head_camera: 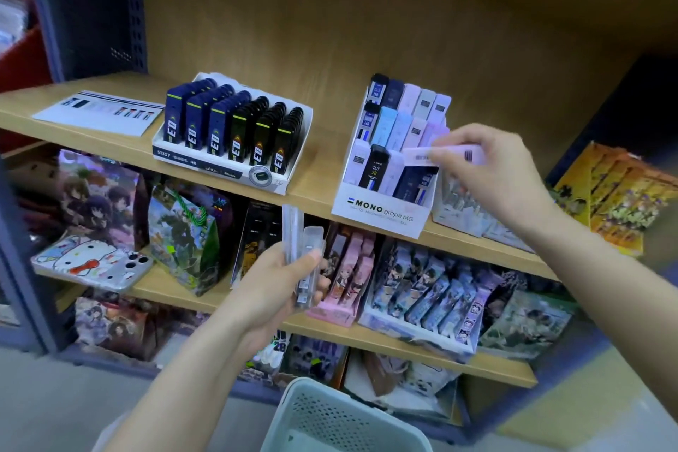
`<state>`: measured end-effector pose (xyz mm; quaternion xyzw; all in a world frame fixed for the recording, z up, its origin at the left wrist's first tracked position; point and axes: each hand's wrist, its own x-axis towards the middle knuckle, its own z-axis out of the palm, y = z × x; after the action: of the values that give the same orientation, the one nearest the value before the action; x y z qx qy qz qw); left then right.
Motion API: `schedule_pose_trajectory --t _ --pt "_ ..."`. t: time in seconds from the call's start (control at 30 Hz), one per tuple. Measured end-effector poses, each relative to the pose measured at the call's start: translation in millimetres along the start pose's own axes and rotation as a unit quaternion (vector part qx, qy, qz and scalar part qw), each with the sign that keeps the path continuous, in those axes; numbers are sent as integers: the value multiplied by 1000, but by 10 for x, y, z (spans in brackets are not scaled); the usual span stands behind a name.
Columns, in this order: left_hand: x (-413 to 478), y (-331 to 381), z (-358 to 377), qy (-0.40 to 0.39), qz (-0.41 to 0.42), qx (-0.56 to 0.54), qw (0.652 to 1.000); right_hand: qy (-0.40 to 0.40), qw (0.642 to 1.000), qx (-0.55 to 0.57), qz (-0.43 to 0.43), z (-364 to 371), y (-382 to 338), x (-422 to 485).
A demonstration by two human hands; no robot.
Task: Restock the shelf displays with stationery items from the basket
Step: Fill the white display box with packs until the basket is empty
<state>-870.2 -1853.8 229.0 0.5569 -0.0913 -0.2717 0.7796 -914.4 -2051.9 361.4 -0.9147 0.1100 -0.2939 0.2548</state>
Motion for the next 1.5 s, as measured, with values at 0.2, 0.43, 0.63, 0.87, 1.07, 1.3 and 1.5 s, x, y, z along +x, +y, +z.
schedule_pose_trajectory --t 0.2,0.43,0.63,0.87,1.07,1.3,1.5 --pt "13 -11 98 -19 3 -2 1000 12 990 -129 -54 72 66 498" --pt "31 1 34 -13 2 -10 1000 -74 958 -255 -110 143 95 798" --pt "48 0 -20 0 -6 -2 1000 -114 956 -255 -88 42 41 892" --pt "38 9 27 4 0 -18 1000 -35 965 -236 -108 158 48 991" --pt "48 14 -16 10 -2 -11 1000 -8 986 -147 -80 124 98 968" --pt "45 5 -1 10 -9 -10 1000 -62 978 -184 -76 30 52 976" --pt "15 14 6 12 -4 -23 1000 -14 943 -318 -98 152 73 885"
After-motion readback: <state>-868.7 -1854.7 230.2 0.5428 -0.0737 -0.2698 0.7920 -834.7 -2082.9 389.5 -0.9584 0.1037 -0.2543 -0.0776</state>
